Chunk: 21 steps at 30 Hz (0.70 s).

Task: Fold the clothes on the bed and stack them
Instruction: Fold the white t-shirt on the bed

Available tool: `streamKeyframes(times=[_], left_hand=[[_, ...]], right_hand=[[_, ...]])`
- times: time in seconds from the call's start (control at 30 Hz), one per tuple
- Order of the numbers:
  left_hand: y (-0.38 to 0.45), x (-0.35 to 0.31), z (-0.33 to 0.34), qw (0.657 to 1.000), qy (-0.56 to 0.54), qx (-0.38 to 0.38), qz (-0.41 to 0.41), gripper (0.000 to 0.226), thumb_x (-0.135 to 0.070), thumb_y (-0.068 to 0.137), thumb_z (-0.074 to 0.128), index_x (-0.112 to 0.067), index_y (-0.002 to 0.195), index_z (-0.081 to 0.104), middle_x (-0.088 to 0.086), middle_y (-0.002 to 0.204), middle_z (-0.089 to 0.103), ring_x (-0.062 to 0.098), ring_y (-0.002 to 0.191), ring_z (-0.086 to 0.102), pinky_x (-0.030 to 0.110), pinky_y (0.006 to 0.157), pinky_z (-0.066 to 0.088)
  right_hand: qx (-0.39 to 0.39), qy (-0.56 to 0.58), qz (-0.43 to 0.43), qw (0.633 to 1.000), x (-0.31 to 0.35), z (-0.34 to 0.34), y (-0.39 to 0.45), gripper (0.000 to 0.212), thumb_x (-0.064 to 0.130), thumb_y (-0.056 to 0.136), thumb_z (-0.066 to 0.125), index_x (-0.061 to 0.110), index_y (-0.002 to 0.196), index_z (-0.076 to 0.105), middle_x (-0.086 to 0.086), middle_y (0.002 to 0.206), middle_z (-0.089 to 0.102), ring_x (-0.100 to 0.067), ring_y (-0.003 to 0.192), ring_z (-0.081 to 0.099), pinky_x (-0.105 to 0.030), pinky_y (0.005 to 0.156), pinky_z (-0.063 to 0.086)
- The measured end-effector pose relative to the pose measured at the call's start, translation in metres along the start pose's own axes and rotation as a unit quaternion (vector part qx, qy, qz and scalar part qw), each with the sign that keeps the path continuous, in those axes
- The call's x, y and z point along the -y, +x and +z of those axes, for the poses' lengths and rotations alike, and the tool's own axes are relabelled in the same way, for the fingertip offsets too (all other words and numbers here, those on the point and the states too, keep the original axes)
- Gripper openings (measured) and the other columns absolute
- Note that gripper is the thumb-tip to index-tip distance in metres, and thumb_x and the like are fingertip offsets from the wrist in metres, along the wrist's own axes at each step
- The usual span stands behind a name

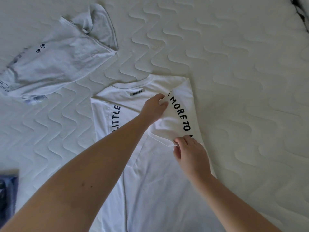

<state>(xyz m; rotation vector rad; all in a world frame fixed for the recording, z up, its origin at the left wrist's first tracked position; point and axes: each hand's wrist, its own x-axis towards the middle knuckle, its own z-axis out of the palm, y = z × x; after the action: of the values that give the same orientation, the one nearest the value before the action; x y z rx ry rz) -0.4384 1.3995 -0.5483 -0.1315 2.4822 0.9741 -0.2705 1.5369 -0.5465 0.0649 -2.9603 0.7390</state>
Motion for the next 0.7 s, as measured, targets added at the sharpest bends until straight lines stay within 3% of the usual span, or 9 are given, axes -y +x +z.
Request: streamKeyframes(times=[0.13,0.3,0.43,0.6,0.7], left_hand=[[0.003,0.013,-0.011,0.998,0.054,-0.019,0.006,0.014,-0.034,0.092,0.061,-0.025,0.103,0.06,-0.012,0.076,0.059,0.004,0.064,0.055,0.019,0.052,0.039],[0.004,0.028,-0.011,0.993,0.109,-0.036,0.004,0.012,-0.035,0.094,0.058,-0.024,0.096,0.059,-0.007,0.074,0.058,0.013,0.064,0.056,0.024,0.053,0.041],[0.003,0.037,-0.008,0.991,0.124,-0.048,-0.008,0.015,-0.036,0.095,0.054,-0.022,0.091,0.058,-0.003,0.075,0.059,0.023,0.07,0.059,0.032,0.06,0.051],[0.004,0.04,-0.01,0.99,0.128,-0.062,-0.004,0.019,-0.038,0.096,0.051,-0.022,0.091,0.058,-0.003,0.073,0.059,0.023,0.067,0.058,0.033,0.061,0.052],[0.005,0.042,-0.013,0.989,0.138,-0.057,-0.012,0.019,-0.037,0.097,0.051,-0.021,0.091,0.059,-0.002,0.074,0.06,0.022,0.066,0.058,0.035,0.062,0.053]], right_hand=[[0.004,0.009,0.012,1.0,0.018,0.01,0.003,0.022,0.009,0.064,0.081,0.016,0.079,0.066,0.0,0.069,0.056,-0.023,0.057,0.056,-0.028,0.05,0.039],[0.029,0.017,0.025,0.999,0.026,0.02,0.005,0.024,0.012,0.061,0.085,0.016,0.077,0.067,0.0,0.067,0.058,-0.022,0.056,0.057,-0.027,0.048,0.041],[0.052,0.027,0.04,0.997,0.028,0.025,0.005,0.024,0.012,0.06,0.085,0.015,0.075,0.067,0.0,0.066,0.059,-0.022,0.054,0.058,-0.026,0.046,0.039],[0.061,0.034,0.049,0.996,0.03,0.031,0.007,0.023,0.014,0.062,0.084,0.016,0.073,0.064,0.002,0.063,0.057,-0.021,0.053,0.056,-0.024,0.044,0.035],[0.068,0.032,0.042,0.996,0.034,0.036,0.005,0.021,0.016,0.064,0.083,0.017,0.075,0.065,0.002,0.064,0.058,-0.021,0.057,0.058,-0.026,0.049,0.042]])
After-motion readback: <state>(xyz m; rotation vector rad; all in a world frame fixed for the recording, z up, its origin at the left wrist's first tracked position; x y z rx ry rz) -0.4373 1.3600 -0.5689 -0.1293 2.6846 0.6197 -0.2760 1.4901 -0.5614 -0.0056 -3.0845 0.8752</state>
